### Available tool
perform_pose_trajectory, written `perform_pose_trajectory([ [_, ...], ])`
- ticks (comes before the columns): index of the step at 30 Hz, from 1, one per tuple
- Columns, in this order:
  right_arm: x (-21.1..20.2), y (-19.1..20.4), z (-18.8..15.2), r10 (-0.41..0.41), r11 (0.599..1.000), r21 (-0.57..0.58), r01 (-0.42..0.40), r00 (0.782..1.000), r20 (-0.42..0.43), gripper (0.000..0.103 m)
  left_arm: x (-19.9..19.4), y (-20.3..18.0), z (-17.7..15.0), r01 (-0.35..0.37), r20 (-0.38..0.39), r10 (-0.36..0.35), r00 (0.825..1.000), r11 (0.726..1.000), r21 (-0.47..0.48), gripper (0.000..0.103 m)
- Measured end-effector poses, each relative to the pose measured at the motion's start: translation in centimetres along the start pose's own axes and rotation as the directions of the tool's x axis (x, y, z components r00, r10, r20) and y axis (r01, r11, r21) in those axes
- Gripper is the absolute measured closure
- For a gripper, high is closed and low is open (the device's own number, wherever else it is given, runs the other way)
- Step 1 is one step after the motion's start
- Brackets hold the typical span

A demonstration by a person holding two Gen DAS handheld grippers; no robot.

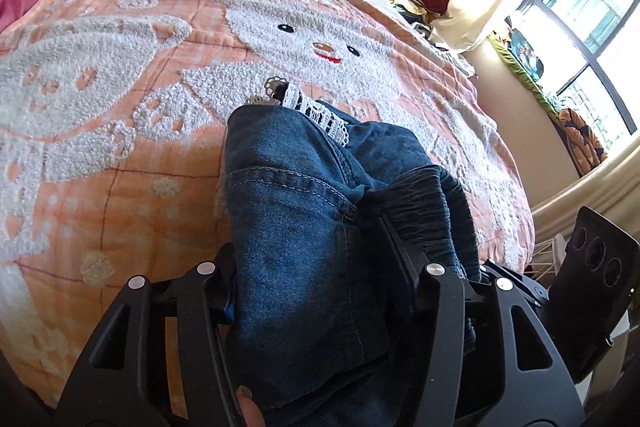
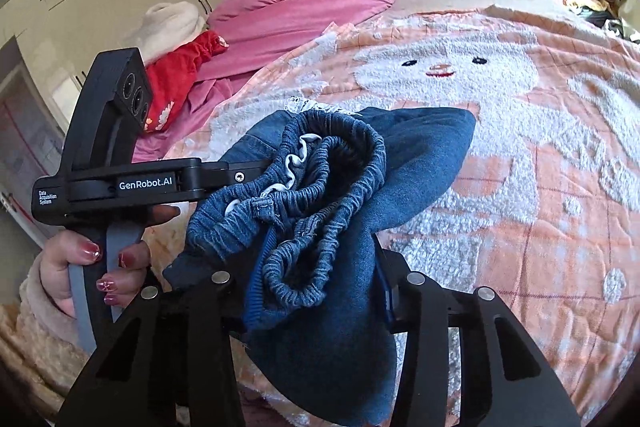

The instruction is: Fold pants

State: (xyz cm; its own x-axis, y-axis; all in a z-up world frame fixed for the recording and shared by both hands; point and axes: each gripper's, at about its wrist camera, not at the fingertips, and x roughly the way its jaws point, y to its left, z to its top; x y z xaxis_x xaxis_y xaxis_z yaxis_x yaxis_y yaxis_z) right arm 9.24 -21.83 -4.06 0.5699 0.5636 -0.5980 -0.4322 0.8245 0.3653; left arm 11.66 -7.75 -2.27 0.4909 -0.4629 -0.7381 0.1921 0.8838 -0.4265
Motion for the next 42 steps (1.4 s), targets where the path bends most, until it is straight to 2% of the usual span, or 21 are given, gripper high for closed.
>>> perform_pose_trajectory([
  [7, -0.3, -0.1, 2.5, -0.01, 0.999, -0.039, 0.011, 0.999, 0.038, 0.061, -1.0, -0.8, 2.5, -0.001, 0.041, -0.001, 0.999, 0.999, 0.036, 0.056],
  [22, 2.3, -2.5, 6.3, -0.06, 0.996, -0.059, 0.062, 0.997, 0.038, 0.061, 1.7, -0.9, 6.7, -0.034, 0.051, 0.03, 0.998, 0.997, 0.063, 0.056],
  [31, 4.3, -4.2, 6.5, -0.068, 0.997, -0.021, 0.068, 0.998, 0.006, 0.061, 4.0, 0.1, 7.5, -0.04, 0.025, 0.039, 0.999, 0.998, 0.051, 0.056],
  [38, 5.5, -5.5, 5.8, -0.062, 0.998, 0.028, 0.063, 0.998, -0.028, 0.059, 5.7, 1.1, 6.9, -0.061, -0.007, 0.061, 0.998, 0.998, 0.035, 0.056],
  [41, 5.6, -6.0, 5.3, -0.072, 0.996, 0.052, 0.074, 0.996, -0.047, 0.054, 6.1, 1.8, 6.6, -0.068, -0.017, 0.068, 0.998, 0.997, 0.021, 0.056],
  [42, 5.7, -6.2, 5.2, -0.079, 0.995, 0.064, 0.082, 0.995, -0.055, 0.049, 6.2, 2.0, 6.5, -0.072, -0.02, 0.072, 0.997, 0.997, 0.017, 0.056],
])
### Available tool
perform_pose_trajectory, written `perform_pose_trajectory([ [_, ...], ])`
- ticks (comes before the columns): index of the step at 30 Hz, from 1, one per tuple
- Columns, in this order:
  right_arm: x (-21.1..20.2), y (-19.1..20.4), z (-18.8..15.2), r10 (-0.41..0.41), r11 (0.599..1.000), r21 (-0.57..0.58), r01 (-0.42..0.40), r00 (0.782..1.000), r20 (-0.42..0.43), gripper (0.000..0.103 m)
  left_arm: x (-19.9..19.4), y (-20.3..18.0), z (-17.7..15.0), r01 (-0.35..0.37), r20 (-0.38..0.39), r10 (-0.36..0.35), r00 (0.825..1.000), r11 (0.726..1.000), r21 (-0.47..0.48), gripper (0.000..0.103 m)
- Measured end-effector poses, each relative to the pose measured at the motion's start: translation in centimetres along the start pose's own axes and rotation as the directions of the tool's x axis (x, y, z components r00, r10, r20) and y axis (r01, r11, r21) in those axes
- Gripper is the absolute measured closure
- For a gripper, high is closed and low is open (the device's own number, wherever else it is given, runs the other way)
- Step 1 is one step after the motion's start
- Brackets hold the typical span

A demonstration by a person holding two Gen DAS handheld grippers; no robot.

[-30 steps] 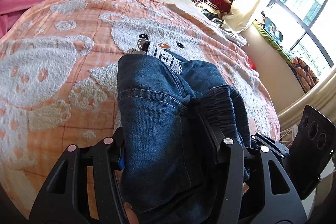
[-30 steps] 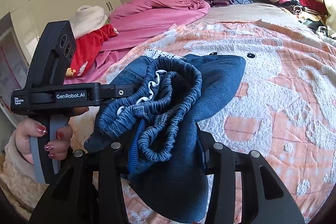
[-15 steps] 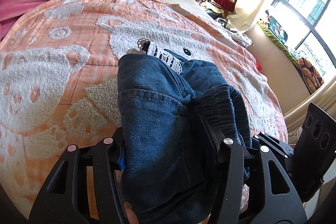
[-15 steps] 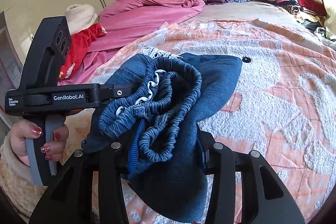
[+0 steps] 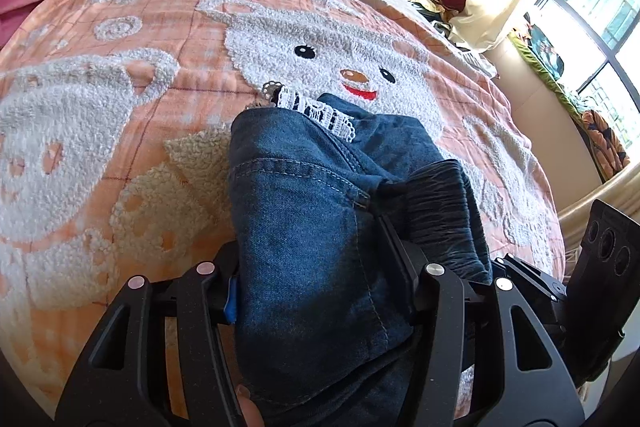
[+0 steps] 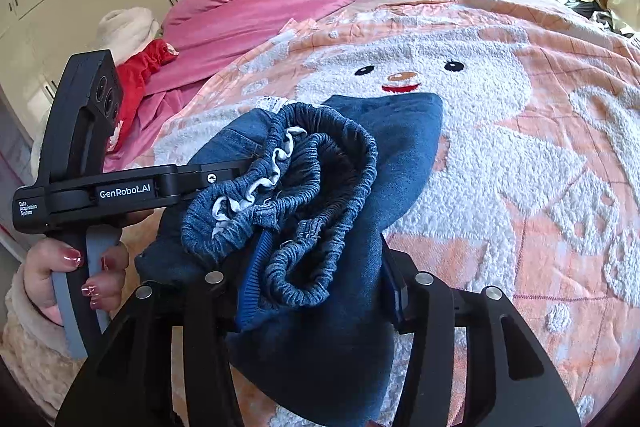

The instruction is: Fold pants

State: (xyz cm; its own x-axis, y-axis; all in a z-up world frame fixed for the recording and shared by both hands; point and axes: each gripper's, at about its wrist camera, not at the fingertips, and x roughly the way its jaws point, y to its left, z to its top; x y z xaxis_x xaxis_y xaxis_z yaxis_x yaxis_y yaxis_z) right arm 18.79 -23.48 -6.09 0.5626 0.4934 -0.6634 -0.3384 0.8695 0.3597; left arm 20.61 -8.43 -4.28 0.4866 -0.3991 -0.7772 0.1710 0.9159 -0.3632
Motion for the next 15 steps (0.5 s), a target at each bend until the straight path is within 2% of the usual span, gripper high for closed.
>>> perform_pose_trajectory([
  [2, 0.43, -0.31, -0.29, -0.035, 0.999, 0.008, 0.035, 0.999, -0.034, 0.037, 0.32, 0.37, -0.2, -0.002, -0.007, 0.002, 1.0, 1.0, -0.008, 0.055],
  [10, 0.84, -0.45, -0.84, -0.073, 0.997, 0.017, 0.074, 0.996, -0.048, 0.033, 0.8, 1.08, -0.68, -0.003, -0.016, 0.002, 1.0, 1.0, -0.028, 0.044],
  [15, 0.34, -0.27, -0.65, -0.1, 0.995, 0.025, 0.101, 0.994, -0.046, 0.023, 0.37, 1.14, -0.77, -0.006, -0.011, 0.006, 1.0, 1.0, -0.026, 0.036],
])
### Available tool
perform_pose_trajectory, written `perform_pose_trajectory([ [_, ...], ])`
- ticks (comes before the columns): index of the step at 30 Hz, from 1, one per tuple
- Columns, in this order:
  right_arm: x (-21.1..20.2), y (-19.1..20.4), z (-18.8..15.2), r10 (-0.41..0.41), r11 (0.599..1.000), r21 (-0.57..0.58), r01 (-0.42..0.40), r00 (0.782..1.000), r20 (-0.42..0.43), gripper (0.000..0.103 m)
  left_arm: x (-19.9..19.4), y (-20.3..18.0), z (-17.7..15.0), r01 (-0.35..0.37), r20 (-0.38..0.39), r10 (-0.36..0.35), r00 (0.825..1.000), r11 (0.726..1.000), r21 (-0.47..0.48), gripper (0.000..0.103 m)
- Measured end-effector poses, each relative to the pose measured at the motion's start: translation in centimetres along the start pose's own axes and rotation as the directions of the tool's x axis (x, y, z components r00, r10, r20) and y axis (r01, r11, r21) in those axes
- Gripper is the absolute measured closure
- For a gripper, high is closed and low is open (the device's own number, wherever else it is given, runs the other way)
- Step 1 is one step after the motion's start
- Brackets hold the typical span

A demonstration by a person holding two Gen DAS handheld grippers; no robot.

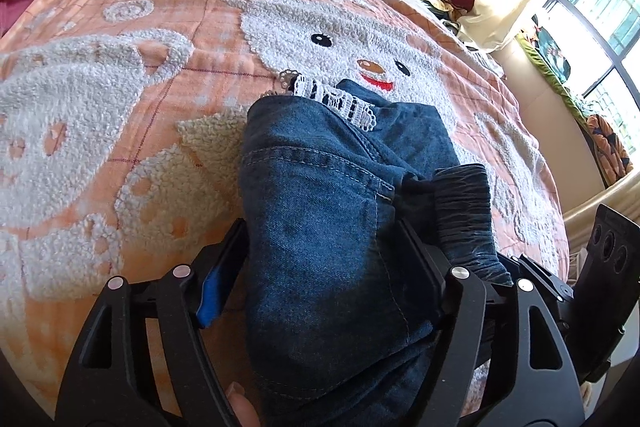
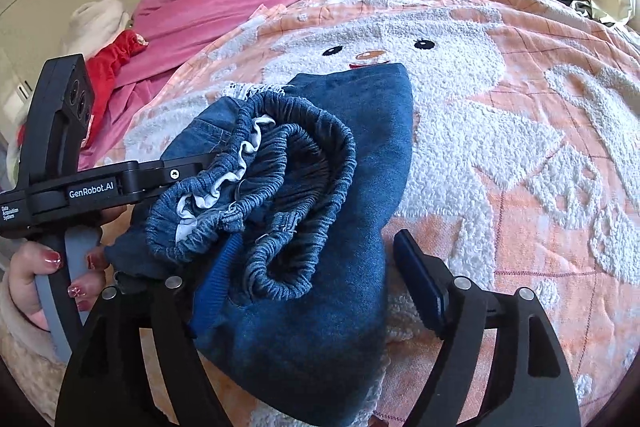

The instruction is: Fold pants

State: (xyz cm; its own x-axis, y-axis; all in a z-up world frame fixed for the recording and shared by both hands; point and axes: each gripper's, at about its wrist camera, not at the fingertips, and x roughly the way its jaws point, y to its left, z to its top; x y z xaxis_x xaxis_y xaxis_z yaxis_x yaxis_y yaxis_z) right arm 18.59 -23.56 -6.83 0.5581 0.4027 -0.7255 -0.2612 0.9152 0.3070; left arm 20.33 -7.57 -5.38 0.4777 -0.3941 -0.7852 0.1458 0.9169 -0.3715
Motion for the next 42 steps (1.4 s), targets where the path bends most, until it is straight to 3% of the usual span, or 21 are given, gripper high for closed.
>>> perform_pose_trajectory([
  [8, -1.0, -0.1, -0.1, -0.028, 1.0, 0.005, 0.028, 0.999, 0.016, 0.021, -1.2, -0.4, -0.1, -0.005, 0.014, 0.005, 1.0, 1.0, 0.002, 0.026],
  [11, -1.6, -0.1, -0.2, -0.052, 0.999, 0.008, 0.052, 0.998, 0.031, 0.008, -1.8, -0.5, 0.0, -0.012, 0.026, 0.012, 1.0, 1.0, 0.002, 0.023],
  [18, -3.2, 0.0, 0.0, -0.079, 0.997, 0.004, 0.079, 0.995, 0.067, 0.007, -3.6, -0.8, 0.2, -0.015, 0.06, 0.015, 0.998, 1.0, 0.0, 0.01],
  [42, -10.6, 2.9, -0.5, -0.116, 0.992, -0.029, 0.125, 0.97, 0.213, 0.005, -11.0, -2.5, -1.4, -0.053, 0.196, 0.042, 0.98, 0.997, 0.052, 0.01],
])
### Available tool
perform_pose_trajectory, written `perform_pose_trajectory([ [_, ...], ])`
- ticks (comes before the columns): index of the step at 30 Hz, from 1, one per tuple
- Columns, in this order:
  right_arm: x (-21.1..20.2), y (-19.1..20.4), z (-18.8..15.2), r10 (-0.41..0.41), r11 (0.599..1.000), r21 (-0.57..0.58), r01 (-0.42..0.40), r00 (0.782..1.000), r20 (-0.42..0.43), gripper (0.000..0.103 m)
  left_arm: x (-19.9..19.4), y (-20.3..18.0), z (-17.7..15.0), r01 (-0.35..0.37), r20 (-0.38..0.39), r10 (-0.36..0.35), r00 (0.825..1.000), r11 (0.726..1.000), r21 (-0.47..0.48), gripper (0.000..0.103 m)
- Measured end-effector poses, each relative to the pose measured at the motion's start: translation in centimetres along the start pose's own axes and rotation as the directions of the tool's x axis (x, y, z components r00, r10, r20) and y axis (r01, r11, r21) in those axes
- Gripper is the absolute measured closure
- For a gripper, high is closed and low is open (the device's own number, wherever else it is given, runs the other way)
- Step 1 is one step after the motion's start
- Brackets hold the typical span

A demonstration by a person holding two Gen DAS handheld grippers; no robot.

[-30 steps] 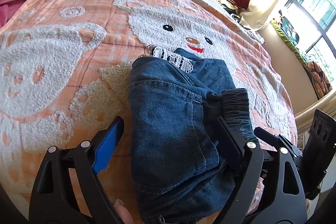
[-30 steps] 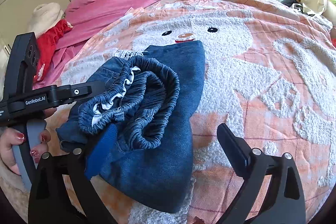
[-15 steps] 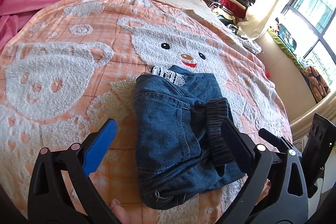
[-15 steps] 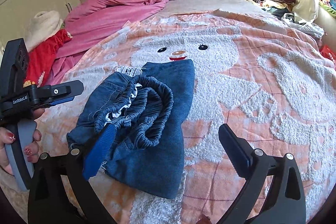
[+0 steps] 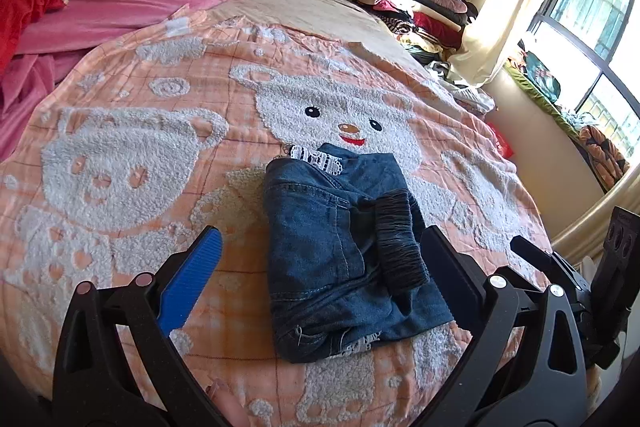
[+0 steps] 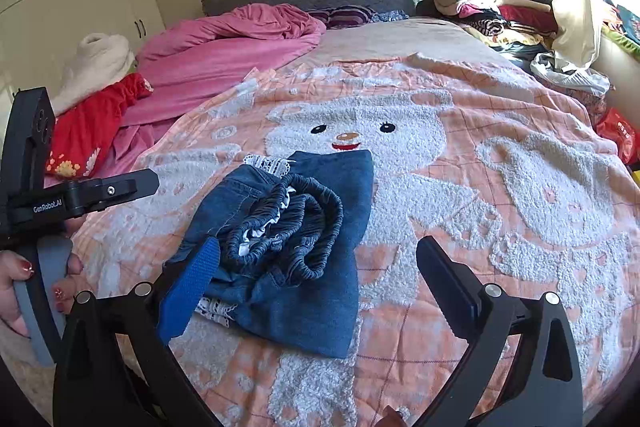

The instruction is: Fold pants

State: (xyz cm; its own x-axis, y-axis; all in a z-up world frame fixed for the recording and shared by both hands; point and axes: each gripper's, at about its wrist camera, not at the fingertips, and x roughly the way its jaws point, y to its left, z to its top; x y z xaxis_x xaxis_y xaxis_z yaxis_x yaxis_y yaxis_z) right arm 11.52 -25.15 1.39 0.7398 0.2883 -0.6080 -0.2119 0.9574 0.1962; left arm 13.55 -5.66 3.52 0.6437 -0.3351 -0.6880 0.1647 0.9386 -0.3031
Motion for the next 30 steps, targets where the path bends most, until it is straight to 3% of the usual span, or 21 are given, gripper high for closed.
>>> perform_pose_trajectory([
  [11, -2.7, 1.3, -1.0, 0.003, 1.0, -0.006, -0.003, 0.999, 0.039, 0.005, -3.1, -1.0, -1.8, -0.01, 0.052, 0.008, 0.999, 1.0, 0.027, 0.01],
  [30, -5.7, 3.8, -3.6, -0.035, 0.997, -0.062, 0.039, 0.997, 0.067, 0.005, -6.1, -1.1, -6.2, -0.047, 0.061, 0.043, 0.997, 0.997, 0.067, 0.01],
])
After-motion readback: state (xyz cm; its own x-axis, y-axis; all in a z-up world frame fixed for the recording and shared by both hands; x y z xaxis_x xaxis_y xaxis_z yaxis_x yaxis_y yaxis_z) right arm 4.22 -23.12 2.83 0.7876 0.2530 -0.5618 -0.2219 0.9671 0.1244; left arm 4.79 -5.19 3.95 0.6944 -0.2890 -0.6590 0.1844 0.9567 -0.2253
